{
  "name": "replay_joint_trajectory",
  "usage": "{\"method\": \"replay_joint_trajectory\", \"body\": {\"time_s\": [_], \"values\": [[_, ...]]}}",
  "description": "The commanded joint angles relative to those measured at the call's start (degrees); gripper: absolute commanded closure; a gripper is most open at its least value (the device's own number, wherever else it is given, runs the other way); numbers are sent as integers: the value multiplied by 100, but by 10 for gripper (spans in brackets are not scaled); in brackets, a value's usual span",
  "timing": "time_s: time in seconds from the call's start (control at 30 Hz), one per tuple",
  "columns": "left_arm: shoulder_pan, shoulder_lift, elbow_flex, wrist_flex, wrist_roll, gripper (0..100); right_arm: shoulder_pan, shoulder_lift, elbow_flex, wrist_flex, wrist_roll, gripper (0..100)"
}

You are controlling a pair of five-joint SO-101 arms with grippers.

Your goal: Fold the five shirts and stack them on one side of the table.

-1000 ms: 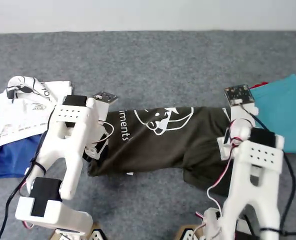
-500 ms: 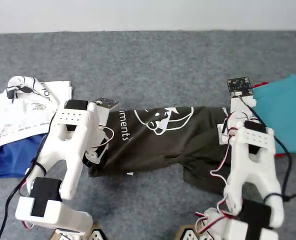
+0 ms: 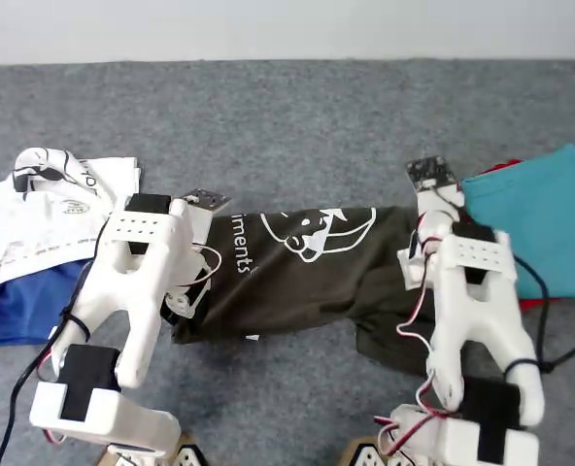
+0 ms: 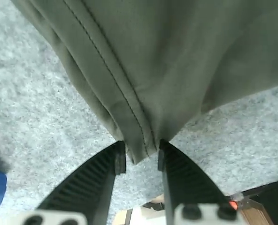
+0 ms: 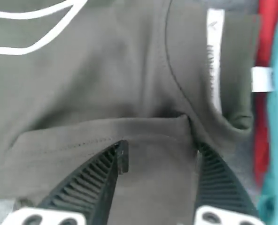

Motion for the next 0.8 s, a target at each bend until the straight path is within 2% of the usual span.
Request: {"method": "replay_joint_trajectory", "body": {"time_s": [0.0, 0.13, 0.23, 0.5, 0.77], "values": [[9, -202, 13, -26, 26, 877, 382, -752, -642, 963, 97, 757], [35, -202, 13, -26, 26, 877, 813, -1349, -624, 1930, 105, 757], [35, -202, 13, -35, 26, 877, 980, -1543, 35, 2202, 255, 757], [35, -202, 13, -35, 26, 877, 998, -1631, 1960, 1130, 316, 758], [35, -202, 13, -9, 26, 877, 1367, -1640, 2295, 857, 316, 758]]}}
